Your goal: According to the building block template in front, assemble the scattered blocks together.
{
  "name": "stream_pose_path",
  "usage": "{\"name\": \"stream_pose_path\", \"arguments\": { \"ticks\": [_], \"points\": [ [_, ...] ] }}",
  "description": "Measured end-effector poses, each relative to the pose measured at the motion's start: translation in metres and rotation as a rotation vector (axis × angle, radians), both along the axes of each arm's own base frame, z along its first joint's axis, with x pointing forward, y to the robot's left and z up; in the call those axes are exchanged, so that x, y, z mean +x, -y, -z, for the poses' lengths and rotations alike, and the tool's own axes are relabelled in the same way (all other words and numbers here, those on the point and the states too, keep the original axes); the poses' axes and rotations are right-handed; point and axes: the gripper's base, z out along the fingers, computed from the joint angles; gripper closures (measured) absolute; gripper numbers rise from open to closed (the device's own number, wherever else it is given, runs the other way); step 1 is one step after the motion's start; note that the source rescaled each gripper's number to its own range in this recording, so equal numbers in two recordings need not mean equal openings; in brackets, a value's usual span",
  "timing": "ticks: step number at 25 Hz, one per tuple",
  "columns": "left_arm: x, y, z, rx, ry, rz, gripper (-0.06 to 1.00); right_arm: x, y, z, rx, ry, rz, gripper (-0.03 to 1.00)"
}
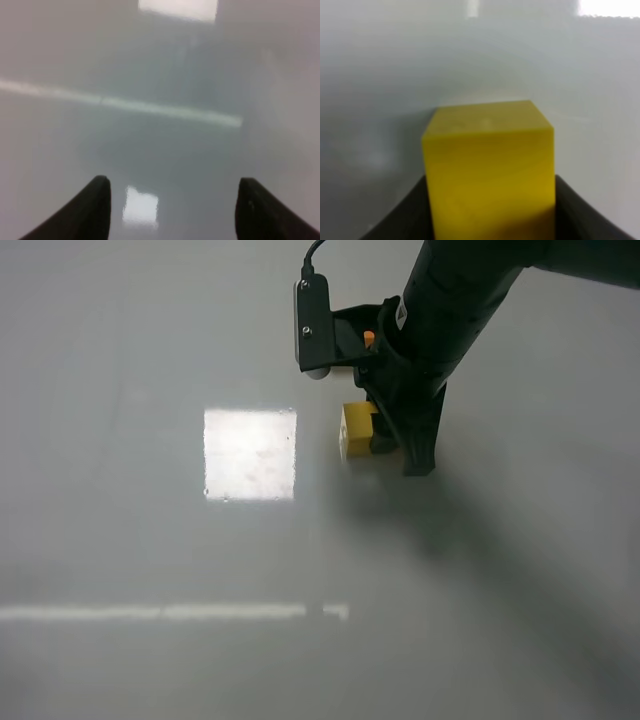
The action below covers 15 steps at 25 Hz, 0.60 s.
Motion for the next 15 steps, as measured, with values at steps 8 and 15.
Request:
{"name": "stream_pose_path", "arguments": {
  "ticks": [8,15],
  "points": [
    [0.0000,0.0000,0.0000,0.000,0.000,0.000,0.58,0.0007,-0.0005,-0.0007,0.070,-0.006,0.074,0.96],
    [0.0000,0.0000,0.0000,0.000,0.000,0.000,0.58,0.0004,-0.0020,-0.0008,0.110,-0.015,0.094,0.96]
  ]
}}
